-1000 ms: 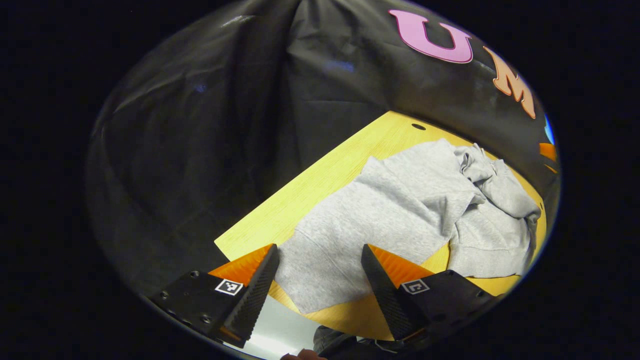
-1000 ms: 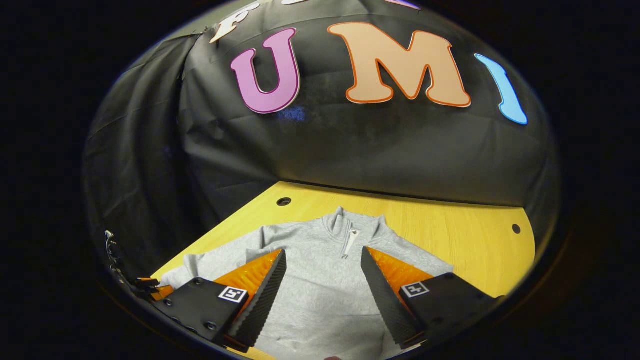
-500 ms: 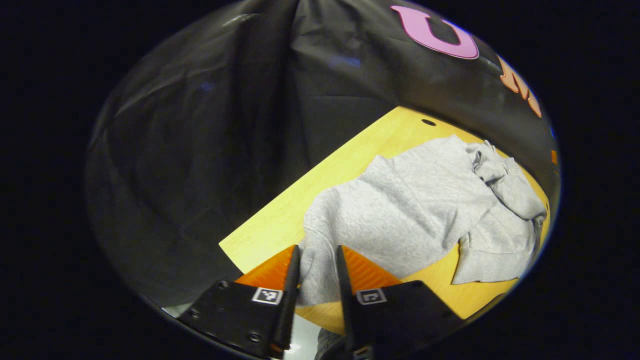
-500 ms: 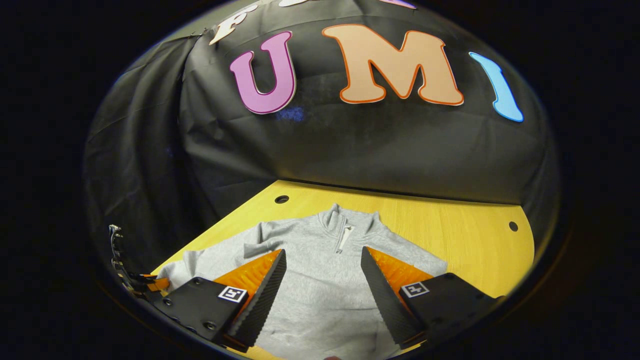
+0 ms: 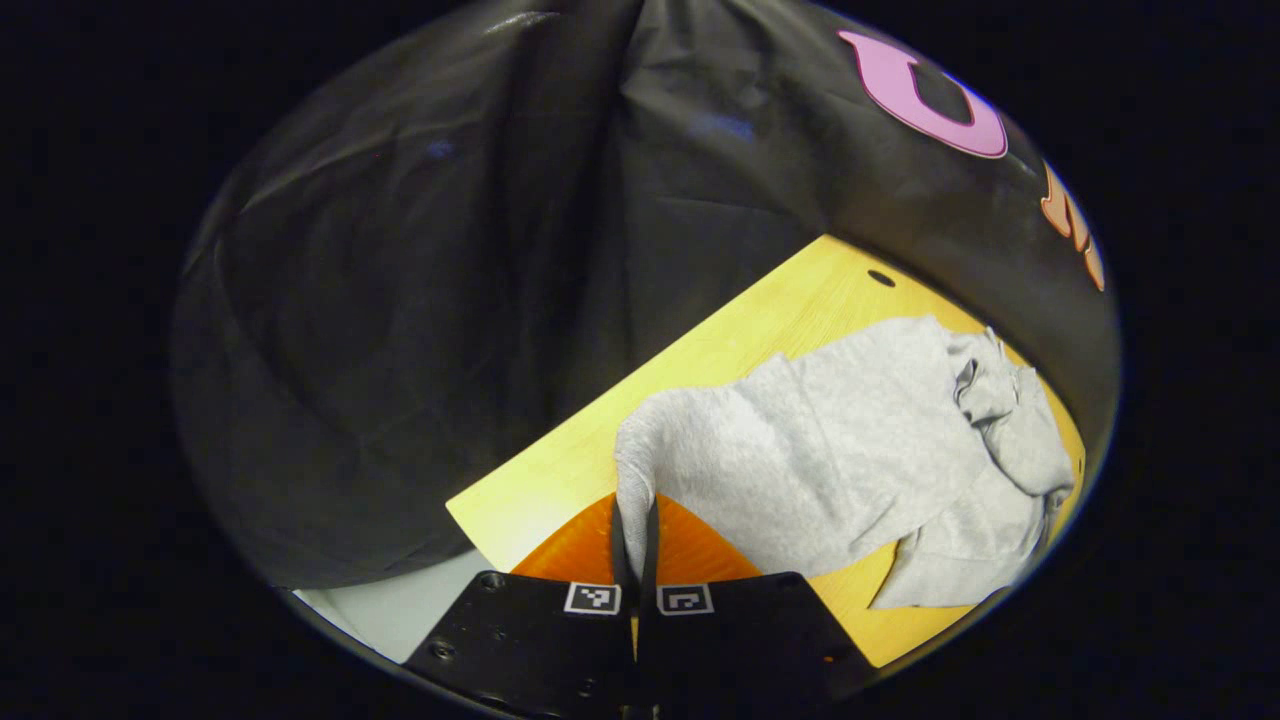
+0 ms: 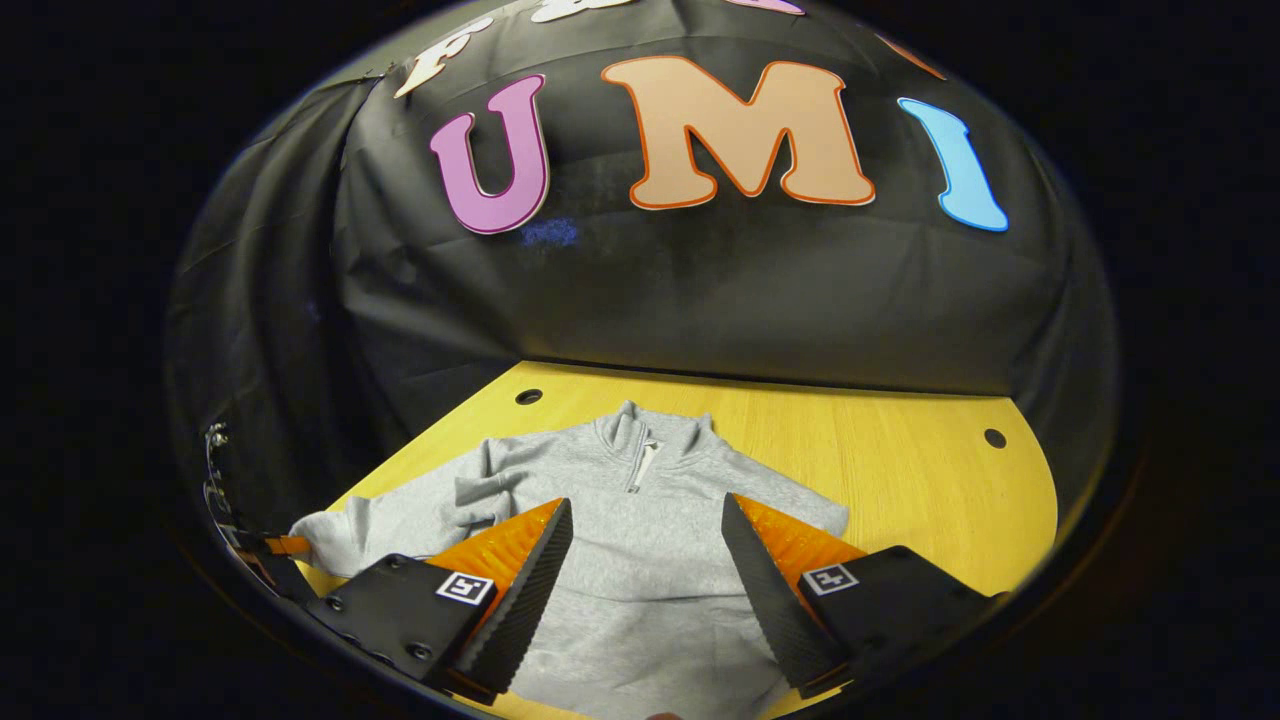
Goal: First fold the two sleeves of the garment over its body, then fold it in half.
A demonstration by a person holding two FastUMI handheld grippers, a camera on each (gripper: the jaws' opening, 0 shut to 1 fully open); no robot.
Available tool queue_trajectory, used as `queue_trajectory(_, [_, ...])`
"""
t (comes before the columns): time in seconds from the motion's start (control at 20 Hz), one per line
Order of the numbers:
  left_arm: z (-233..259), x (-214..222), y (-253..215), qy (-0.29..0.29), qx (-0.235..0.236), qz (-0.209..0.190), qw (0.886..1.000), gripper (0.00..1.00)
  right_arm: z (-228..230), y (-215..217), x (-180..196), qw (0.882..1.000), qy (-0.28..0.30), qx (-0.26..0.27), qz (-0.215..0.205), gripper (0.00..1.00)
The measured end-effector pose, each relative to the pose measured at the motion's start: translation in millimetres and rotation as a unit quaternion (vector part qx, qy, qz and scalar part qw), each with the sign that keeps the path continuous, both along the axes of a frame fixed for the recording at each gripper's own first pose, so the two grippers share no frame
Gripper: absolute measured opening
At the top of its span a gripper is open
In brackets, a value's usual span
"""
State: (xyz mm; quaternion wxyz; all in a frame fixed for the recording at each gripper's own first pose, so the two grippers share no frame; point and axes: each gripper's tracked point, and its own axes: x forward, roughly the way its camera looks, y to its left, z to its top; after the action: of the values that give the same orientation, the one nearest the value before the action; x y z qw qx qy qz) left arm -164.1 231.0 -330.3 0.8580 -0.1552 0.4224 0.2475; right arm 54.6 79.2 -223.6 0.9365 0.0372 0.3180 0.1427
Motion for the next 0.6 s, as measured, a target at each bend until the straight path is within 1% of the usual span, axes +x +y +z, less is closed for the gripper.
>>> queue_trajectory(0.1, [12.1, 17.3, 0.5, -0.010, -0.005, -0.002, 1.000, 0.00, 2.1, -7.7, -3.3, 1.000, 0.000, -0.001, -0.007, 0.96])
queue_trajectory(0.2, [26.5, 38.0, 5.5, -0.027, 0.004, -0.009, 1.000, 0.00, 4.8, -17.3, -5.3, 1.000, -0.004, -0.003, -0.016, 0.96])
queue_trajectory(0.35, [54.7, 74.3, 4.8, -0.056, 0.028, -0.040, 0.997, 0.00, 7.7, -34.7, -12.5, 1.000, -0.006, -0.009, -0.029, 0.96])
queue_trajectory(0.6, [92.2, 135.1, -20.8, -0.098, 0.036, -0.095, 0.990, 0.00, 11.2, -66.3, -28.8, 0.998, -0.003, -0.012, -0.062, 0.96])
